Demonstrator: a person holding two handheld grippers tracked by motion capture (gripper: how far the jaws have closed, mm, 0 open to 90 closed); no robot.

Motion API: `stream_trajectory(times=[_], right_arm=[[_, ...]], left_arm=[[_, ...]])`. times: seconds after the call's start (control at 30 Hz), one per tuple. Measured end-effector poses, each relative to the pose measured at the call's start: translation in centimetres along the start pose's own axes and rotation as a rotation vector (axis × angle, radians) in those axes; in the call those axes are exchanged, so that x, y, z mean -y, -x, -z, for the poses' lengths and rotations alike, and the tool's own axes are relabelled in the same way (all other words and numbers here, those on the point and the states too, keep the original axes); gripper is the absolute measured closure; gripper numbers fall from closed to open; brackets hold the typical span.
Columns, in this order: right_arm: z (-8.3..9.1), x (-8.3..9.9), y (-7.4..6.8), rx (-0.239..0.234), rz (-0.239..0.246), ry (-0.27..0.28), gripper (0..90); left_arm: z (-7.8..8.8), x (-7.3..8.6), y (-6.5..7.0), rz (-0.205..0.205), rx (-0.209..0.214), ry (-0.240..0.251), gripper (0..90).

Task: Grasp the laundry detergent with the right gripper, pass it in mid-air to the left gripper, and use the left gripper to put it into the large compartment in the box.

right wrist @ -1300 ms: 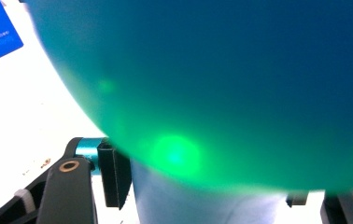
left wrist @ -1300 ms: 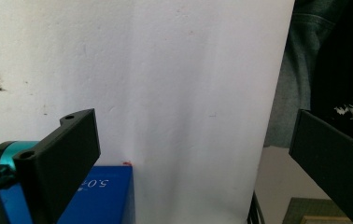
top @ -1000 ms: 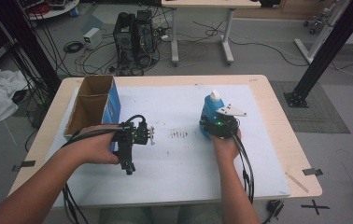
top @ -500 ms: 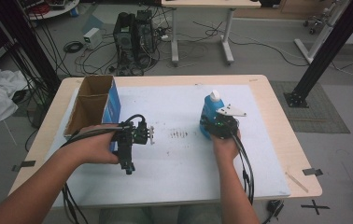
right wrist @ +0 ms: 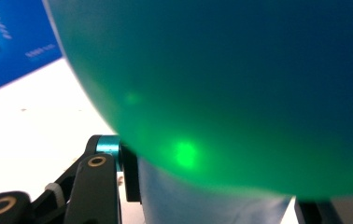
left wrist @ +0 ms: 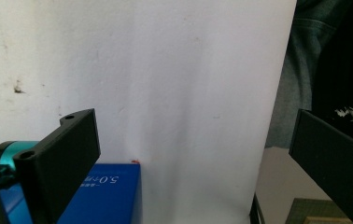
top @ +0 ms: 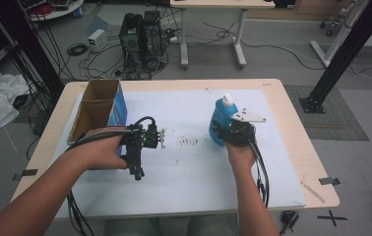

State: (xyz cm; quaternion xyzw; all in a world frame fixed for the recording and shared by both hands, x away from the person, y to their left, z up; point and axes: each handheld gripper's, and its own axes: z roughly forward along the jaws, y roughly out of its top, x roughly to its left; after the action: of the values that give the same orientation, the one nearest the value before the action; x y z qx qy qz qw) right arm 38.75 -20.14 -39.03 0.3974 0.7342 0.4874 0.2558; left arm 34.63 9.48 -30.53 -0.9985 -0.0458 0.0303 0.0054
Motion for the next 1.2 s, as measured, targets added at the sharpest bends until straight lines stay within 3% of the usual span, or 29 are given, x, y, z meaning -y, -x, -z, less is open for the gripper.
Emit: stream_trajectory(times=[0.07, 0.23, 0.37, 0.47, 0.5, 0.53, 0.63, 0.7, 0.9, 1.2], right_arm=[[0.7, -0.4, 0.1, -0.028, 0.011, 0.005, 45.7], [2.3, -1.7, -0.2, -0.141, 0.059, 0.026, 45.7], [3.1, -2.7, -0.9, -0.264, 0.111, 0.024, 45.6], [3.2, -3.2, -1.4, -0.325, 0.149, 0.014, 45.6], [3.3, -3.3, -1.6, -0.362, 0.154, 0.009, 45.7], [3.6, -3.3, -2.0, -0.399, 0.129, -0.019, 45.6], [3.7, -3.4, -2.6, -0.462, 0.175, -0.037, 45.6], [3.5, -3.4, -3.0, -0.495, 0.240, -0.030, 45.6], [3.2, -3.1, -4.8, -0.607, 0.326, -0.059, 45.6], [1.9, -2.5, -7.2, -0.756, 0.393, -0.072, 45.4]], left_arm=[[0.5, -0.3, -0.1, -0.001, 0.008, -0.015, 1.7], [1.8, -0.9, -0.4, -0.001, -0.014, 0.003, 1.7], [2.9, -1.3, -0.6, 0.000, -0.023, 0.015, 1.7], [3.7, -1.5, -0.7, 0.000, -0.022, 0.026, 1.7], [4.1, -1.6, -0.8, -0.005, -0.018, 0.022, 1.7], [4.3, -1.6, -0.9, -0.007, -0.019, 0.025, 1.7], [4.7, -1.7, -1.0, 0.010, -0.014, 0.036, 1.7], [5.0, -1.8, -1.2, -0.006, -0.027, 0.029, 1.7], [5.4, -2.2, -1.3, -0.013, -0.018, 0.042, 1.7], [5.5, -3.2, -0.6, -0.041, -0.017, 0.026, 1.7]])
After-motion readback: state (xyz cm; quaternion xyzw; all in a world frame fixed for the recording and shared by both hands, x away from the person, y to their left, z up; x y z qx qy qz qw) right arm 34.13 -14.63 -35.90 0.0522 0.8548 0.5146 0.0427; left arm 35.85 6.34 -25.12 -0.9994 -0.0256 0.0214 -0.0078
